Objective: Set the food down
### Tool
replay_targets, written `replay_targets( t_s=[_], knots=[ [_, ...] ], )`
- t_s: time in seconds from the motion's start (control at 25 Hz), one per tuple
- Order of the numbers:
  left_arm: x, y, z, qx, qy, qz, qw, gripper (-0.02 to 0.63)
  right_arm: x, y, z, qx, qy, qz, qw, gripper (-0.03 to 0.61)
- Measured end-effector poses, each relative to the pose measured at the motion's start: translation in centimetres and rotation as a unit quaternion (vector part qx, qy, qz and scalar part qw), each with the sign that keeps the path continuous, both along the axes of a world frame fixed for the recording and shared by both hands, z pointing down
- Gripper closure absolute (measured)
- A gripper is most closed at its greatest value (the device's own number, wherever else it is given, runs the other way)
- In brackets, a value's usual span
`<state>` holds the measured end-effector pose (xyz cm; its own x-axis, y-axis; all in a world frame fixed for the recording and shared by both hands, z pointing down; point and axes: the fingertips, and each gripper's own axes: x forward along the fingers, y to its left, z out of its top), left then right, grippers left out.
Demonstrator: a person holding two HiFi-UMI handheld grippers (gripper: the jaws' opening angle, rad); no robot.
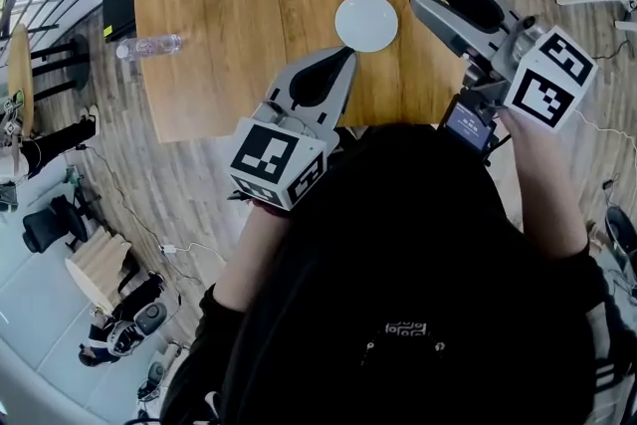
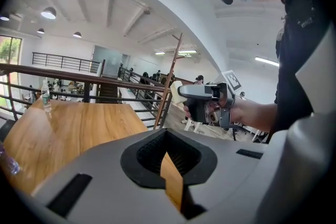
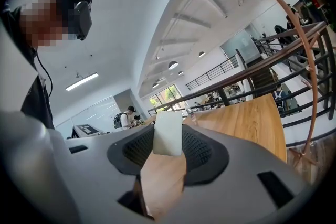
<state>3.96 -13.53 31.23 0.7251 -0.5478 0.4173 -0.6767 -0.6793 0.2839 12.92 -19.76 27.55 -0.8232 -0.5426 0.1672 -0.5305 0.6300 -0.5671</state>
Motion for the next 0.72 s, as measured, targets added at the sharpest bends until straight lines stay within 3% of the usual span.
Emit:
replay_targets(
  t_s=[0.16, 0.72],
  knots=[
    [-0.4, 0.5, 0.5, -0.005, -0.005, 0.004, 1.0000, 0.614, -0.1, 0.4, 0.5, -0.003, -0.006, 0.009, 1.000, 0.404],
    [0.0, -1.8, -0.5, 0.024, 0.021, 0.089, 0.9955, 0.614, 1.0, 0.3, -1.2, 0.011, 0.014, 0.079, 0.997, 0.403]
  ],
)
